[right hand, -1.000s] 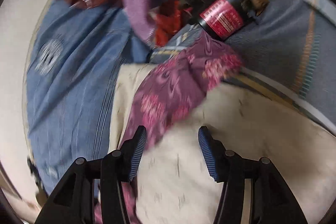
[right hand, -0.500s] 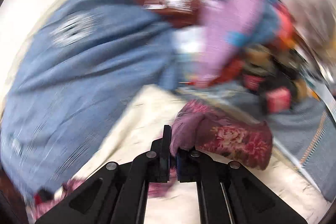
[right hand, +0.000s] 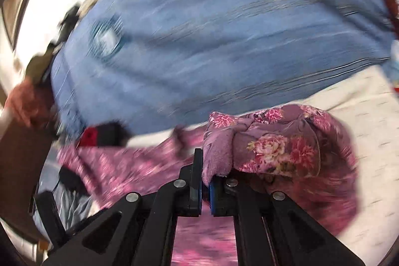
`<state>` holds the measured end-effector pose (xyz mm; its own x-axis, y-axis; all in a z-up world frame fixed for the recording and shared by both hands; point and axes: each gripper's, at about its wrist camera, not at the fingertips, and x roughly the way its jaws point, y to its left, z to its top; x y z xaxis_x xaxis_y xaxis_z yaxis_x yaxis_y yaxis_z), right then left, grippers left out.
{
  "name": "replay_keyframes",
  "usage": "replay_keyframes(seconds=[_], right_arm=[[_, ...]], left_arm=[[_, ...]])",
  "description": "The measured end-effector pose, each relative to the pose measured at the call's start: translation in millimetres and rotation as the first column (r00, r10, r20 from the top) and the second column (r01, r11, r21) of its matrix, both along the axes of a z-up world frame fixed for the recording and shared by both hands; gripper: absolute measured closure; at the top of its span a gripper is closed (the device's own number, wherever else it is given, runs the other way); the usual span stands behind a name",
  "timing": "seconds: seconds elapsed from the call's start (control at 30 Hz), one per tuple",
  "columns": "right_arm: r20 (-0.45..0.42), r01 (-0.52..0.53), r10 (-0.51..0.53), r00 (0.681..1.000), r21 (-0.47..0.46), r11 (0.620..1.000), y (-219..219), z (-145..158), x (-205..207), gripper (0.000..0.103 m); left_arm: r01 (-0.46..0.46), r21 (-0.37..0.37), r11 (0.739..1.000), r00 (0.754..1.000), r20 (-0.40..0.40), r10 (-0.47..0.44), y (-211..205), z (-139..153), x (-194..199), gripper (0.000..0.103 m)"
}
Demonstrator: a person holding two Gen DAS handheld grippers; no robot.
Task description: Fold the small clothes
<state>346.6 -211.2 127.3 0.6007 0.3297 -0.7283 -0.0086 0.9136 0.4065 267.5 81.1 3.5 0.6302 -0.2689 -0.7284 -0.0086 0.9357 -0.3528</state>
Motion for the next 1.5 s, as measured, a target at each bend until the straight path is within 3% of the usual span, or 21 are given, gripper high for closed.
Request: replay_keyframes(seconds=[0.2,0.33,0.4,0.5,0.57,0.67,0.77,0.8,0.87,0.93,0.97,1.0,1.1,1.17,1.2,1.23,1.27,1.37,1.43,1.47,1.5], right_arm=[[-0.079,-0.142,0.142,0.987,0.007,0.990,97,-41,-9,0.099],[-0.213,-0.203,0.189,0.959,-0.046,0.978,138,-83,-10,0.075],[-0.279,-0.230,0.206,0.938,-0.054,0.972,141,-94,-16,0.074],[-0.248,-0.216,0.214,0.945,0.018,0.976,119,-76,-32,0.073],[-0.210,-0.175,0.184,0.960,0.065,0.982,88,-58,-47,0.061],[-0.183,-0.051,0.071,0.981,0.114,0.992,27,-43,-69,0.052],[-0.196,0.101,-0.067,0.978,0.169,0.980,-37,-46,-93,0.052],[-0.205,0.146,-0.107,0.973,0.183,0.972,-55,-49,-101,0.052],[-0.232,0.218,-0.166,0.958,0.217,0.952,-87,-53,-115,0.052],[-0.260,0.257,-0.190,0.947,0.252,0.933,-106,-61,-124,0.052],[-0.264,0.265,-0.194,0.945,0.267,0.926,-109,-63,-126,0.052],[-0.264,0.269,-0.193,0.945,0.293,0.918,-116,-65,-129,0.052],[-0.268,0.297,-0.209,0.940,0.350,0.888,-130,-74,-126,0.051],[-0.282,0.325,-0.223,0.933,0.394,0.860,-135,-82,-122,0.051],[-0.290,0.342,-0.234,0.928,0.412,0.845,-138,-86,-121,0.051],[-0.293,0.352,-0.239,0.926,0.439,0.826,-139,-89,-119,0.051],[-0.295,0.357,-0.240,0.925,0.458,0.814,-140,-92,-118,0.051],[-0.303,0.396,-0.270,0.914,0.526,0.753,-148,-100,-115,0.051],[-0.327,0.443,-0.302,0.895,0.577,0.686,-155,-111,-112,0.050],[-0.367,0.490,-0.328,0.871,0.582,0.649,-157,-121,-111,0.050],[-0.394,0.524,-0.347,0.851,0.596,0.608,-159,-127,-111,0.057]], left_arm=[[-0.056,-0.039,0.998,0.998,0.014,0.056,36,8,-2,0.019],[-0.070,-0.099,0.993,0.998,-0.009,0.069,48,5,1,0.019],[-0.051,-0.128,0.990,0.998,-0.030,0.048,44,2,5,0.019],[0.008,-0.136,0.991,0.999,-0.046,-0.015,25,-1,10,0.019],[0.059,-0.157,0.986,0.995,-0.067,-0.070,9,-6,14,0.019],[0.133,-0.265,0.955,0.978,-0.124,-0.170,-20,-21,23,0.019],[0.152,-0.362,0.920,0.962,-0.158,-0.221,-47,-31,31,0.019],[0.164,-0.349,0.923,0.961,-0.156,-0.230,-58,-30,32,0.019],[0.223,-0.252,0.942,0.956,-0.134,-0.262,-80,-22,29,0.019],[0.298,-0.074,0.952,0.949,-0.083,-0.304,-103,-10,18,0.019],[0.327,0.047,0.944,0.945,-0.045,-0.325,-115,-3,9,0.019],[0.333,0.121,0.935,0.943,-0.023,-0.332,-121,0,5,0.019],[0.249,0.341,0.906,0.959,0.043,-0.279,-142,0,5,0.018],[0.171,0.400,0.900,0.976,0.054,-0.210,-147,-7,16,0.020],[0.123,0.412,0.903,0.986,0.055,-0.159,-143,-10,21,0.022],[0.094,0.393,0.915,0.991,0.054,-0.125,-137,-12,27,0.035],[0.080,0.362,0.929,0.993,0.051,-0.105,-132,-11,31,0.056],[0.003,0.199,0.980,1.000,0.011,-0.005,-93,-4,42,0.088],[-0.013,0.130,0.991,0.999,-0.028,0.017,-76,-4,48,0.095],[-0.012,0.111,0.994,0.999,-0.048,0.018,-71,-5,49,0.095],[-0.012,0.097,0.995,0.998,-0.060,0.018,-67,-5,48,0.096]])
